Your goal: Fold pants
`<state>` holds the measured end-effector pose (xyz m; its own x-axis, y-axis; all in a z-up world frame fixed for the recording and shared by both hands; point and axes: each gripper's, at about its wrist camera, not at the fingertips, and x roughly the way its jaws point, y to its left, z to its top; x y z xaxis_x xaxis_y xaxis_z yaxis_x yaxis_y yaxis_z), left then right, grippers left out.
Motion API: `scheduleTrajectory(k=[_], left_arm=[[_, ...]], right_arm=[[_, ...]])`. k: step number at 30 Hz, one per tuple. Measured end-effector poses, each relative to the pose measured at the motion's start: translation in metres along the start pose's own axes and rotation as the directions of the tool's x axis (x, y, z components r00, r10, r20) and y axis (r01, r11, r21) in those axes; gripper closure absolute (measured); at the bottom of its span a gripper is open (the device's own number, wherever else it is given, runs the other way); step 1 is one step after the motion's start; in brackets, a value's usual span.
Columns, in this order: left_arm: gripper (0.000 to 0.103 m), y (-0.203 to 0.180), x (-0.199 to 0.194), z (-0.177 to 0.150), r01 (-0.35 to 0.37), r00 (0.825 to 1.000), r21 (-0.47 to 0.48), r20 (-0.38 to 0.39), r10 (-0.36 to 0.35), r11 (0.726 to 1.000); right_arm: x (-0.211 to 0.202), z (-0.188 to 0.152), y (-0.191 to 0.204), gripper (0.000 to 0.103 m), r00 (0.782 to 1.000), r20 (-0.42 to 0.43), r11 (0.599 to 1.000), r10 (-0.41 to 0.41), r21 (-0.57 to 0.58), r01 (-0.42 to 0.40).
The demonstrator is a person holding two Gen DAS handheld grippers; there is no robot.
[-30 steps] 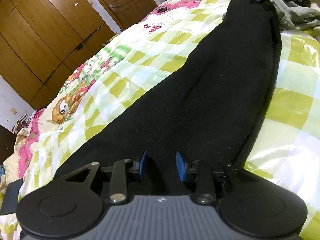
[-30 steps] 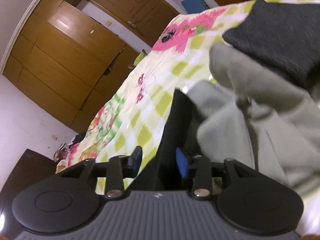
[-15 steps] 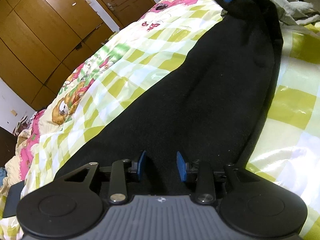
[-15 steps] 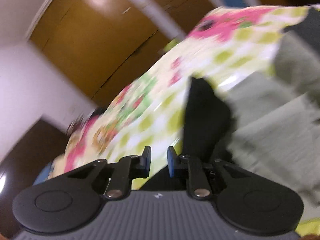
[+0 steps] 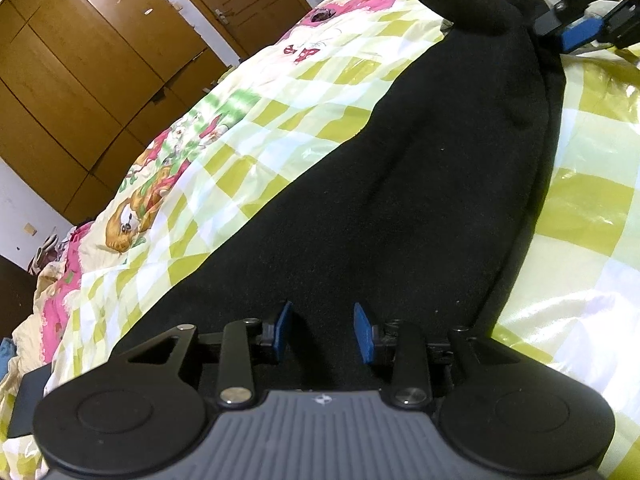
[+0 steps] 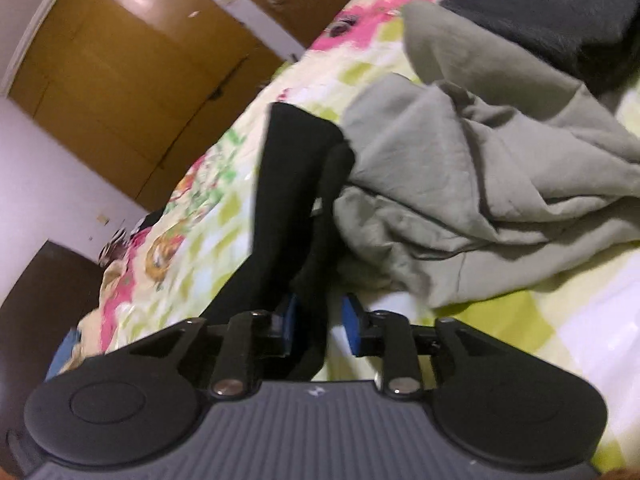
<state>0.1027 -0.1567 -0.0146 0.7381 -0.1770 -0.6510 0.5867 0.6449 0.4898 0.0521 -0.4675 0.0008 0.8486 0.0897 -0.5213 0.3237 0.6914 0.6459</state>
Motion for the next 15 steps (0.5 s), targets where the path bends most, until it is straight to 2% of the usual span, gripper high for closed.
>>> scheduleTrajectory(k=[4,5,6,7,11,15], left_arm=[[0.054,0.000,0.001,0.001,0.003,1.000,0.004,-0.002,-0.003,1.000],[0.054,0.001,0.001,0.001,0.006,1.000,0.003,-0.002,-0.006,1.000],[0.054,0.001,0.001,0.001,0.009,1.000,0.003,-0.003,-0.009,1.000],[0.054,0.002,0.001,0.002,0.012,1.000,0.000,-0.004,-0.012,1.000],[0.054,0.006,0.001,0.003,0.023,1.000,-0.010,-0.005,-0.023,1.000],[0.054,0.005,-0.001,0.004,0.029,1.000,-0.011,0.002,-0.029,1.000]], right_arm=[[0.029,0.008,0.000,0.070,0.998,0.055,0.999,-0.009,0.032,0.007],[0.032,0.008,-0.003,0.079,0.998,0.061,0.998,-0.008,0.055,0.005],[0.035,0.011,-0.005,0.088,0.998,0.056,0.995,0.020,0.094,-0.025],[0.033,0.013,-0.007,0.093,0.996,0.054,0.987,0.067,0.139,-0.074],[0.016,0.029,-0.003,0.097,0.963,0.099,0.935,0.252,0.232,-0.269],[-0.006,0.041,-0.002,0.098,0.937,0.139,0.909,0.320,0.235,-0.345]])
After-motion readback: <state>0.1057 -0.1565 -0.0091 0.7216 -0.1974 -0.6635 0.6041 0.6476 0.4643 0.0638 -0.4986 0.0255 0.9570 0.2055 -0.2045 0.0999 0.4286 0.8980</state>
